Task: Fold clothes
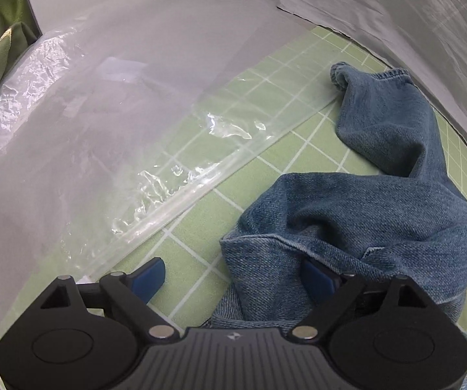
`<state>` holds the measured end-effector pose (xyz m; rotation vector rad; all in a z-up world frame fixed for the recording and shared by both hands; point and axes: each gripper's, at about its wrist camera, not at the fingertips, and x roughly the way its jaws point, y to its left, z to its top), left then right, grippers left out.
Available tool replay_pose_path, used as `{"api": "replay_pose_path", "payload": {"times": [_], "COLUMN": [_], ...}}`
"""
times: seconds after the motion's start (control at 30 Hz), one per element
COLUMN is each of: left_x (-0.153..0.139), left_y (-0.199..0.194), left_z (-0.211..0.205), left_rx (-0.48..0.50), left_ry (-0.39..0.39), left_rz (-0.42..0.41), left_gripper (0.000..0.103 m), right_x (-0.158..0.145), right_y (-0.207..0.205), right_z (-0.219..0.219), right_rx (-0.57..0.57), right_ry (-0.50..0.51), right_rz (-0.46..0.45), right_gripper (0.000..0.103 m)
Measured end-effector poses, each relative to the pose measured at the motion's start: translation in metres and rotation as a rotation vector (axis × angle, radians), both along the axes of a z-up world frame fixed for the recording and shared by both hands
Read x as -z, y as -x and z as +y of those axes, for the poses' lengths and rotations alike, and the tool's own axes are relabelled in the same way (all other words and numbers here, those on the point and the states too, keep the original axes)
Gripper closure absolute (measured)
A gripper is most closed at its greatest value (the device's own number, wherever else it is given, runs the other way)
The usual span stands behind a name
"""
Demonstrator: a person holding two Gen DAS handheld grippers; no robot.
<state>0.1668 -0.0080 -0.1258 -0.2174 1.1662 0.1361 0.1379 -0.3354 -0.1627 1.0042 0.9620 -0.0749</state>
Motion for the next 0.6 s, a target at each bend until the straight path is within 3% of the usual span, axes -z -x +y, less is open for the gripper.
{"api": "replay_pose_path", "payload": {"times": [0.07, 0.1, 0.2, 0.27, 0.33, 0.43, 0.6], "left_x": [0.002, 0.002, 0.003, 0.002, 0.002, -0.004, -0.027], "left_y": [0.001, 0.001, 0.001, 0.001, 0.0, 0.001, 0.007], "left_z": [0.0, 0.0, 0.001, 0.002, 0.004, 0.011, 0.025], "left_rx": [-0.018, -0.022, -0.037, -0.045, -0.053, -0.078, -0.107], "left_ry": [-0.007, -0.009, -0.009, -0.004, 0.008, 0.036, 0.049], "left_rz": [0.003, 0.003, 0.006, 0.006, 0.005, -0.014, -0.097], "left_gripper": [0.004, 0.003, 0.002, 0.002, 0.002, 0.002, 0.002], "right_x": [0.003, 0.005, 0.006, 0.004, 0.0, -0.016, -0.05], "right_y": [-0.008, -0.012, -0.02, -0.021, -0.021, -0.01, 0.032], "right_z": [0.006, 0.009, 0.014, 0.015, 0.017, 0.023, 0.003], "right_rx": [-0.024, -0.043, -0.095, -0.126, -0.165, -0.236, -0.172], "right_ry": [-0.003, 0.024, 0.075, 0.091, 0.131, 0.273, 0.369], "right_rz": [0.012, 0.028, 0.035, 0.013, -0.014, -0.071, -0.14], "right_gripper": [0.023, 0.03, 0.059, 0.091, 0.096, 0.097, 0.098]}}
